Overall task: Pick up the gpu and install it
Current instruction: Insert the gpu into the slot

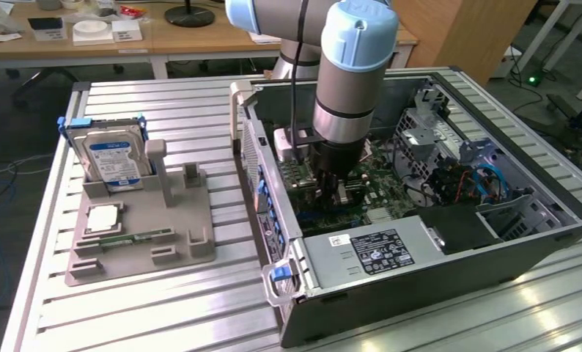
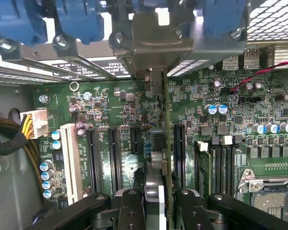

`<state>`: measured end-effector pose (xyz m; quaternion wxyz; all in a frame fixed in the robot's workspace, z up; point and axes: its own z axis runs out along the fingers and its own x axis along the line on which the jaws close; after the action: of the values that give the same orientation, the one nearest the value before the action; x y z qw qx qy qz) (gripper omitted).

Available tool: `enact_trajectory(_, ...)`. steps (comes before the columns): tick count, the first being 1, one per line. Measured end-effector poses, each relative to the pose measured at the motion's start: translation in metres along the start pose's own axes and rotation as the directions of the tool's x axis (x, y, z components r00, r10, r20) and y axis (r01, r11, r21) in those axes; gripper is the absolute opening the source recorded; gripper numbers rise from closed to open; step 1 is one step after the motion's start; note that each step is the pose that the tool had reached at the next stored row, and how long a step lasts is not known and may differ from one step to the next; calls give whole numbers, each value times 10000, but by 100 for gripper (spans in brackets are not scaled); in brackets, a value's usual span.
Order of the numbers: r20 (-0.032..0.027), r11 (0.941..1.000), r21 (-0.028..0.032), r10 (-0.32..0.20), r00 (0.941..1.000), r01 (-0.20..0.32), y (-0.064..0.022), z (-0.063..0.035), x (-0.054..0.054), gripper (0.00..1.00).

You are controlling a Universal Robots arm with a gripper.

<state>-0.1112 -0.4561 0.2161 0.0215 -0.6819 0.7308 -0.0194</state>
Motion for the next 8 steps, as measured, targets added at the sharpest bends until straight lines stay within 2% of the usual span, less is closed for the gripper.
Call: enact_trajectory(8,0,10000,0,0,10000,0,0,0,0,29)
